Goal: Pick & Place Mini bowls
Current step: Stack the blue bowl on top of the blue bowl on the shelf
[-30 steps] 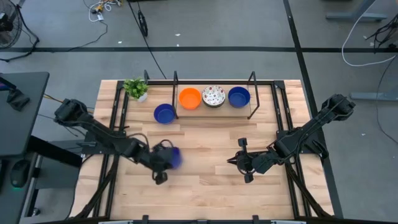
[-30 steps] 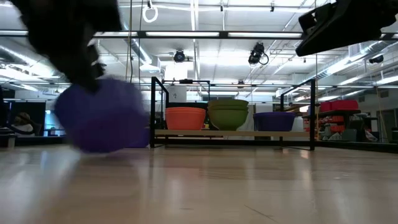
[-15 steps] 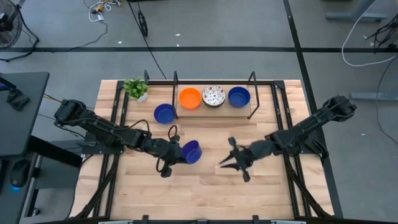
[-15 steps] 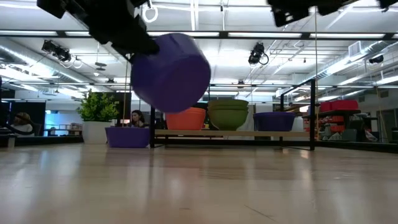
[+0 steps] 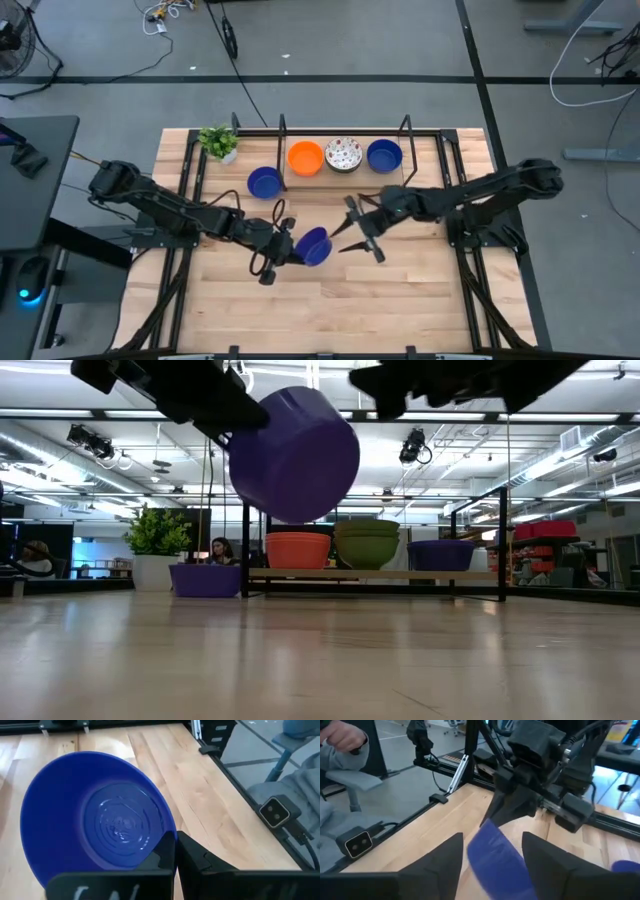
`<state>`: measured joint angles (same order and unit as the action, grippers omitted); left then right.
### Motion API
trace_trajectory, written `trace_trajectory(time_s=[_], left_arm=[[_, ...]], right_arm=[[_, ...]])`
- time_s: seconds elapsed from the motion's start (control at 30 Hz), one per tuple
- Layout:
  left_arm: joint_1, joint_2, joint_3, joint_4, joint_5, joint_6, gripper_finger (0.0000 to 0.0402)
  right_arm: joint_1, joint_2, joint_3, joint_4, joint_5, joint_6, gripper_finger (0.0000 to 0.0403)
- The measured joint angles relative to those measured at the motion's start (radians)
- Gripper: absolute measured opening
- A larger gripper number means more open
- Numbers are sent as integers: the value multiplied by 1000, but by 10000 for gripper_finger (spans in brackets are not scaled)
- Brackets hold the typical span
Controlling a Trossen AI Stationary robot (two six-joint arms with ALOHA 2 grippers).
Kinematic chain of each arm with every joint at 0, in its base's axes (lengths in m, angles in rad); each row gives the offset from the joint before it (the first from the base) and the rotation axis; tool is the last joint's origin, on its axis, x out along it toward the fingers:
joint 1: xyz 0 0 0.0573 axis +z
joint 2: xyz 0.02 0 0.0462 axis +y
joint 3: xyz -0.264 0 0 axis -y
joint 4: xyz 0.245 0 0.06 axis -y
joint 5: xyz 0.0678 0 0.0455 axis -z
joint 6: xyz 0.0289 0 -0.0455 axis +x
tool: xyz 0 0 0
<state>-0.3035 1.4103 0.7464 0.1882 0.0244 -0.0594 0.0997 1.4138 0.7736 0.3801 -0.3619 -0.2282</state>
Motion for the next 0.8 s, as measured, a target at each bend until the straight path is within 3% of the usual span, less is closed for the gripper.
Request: trace_trajectory(time_s=[0.3, 0.5, 0.8], left_arm=[[-1, 11, 0, 19, 24, 25, 6], [-2, 10, 0, 26, 36, 34, 6], [2, 10, 0, 30, 29, 52, 11]], right_arm=[[-40, 198, 257, -276, -154, -80, 217], [-40, 253, 353, -430, -226, -98, 203], [-38, 252, 355, -441, -277, -90, 131]])
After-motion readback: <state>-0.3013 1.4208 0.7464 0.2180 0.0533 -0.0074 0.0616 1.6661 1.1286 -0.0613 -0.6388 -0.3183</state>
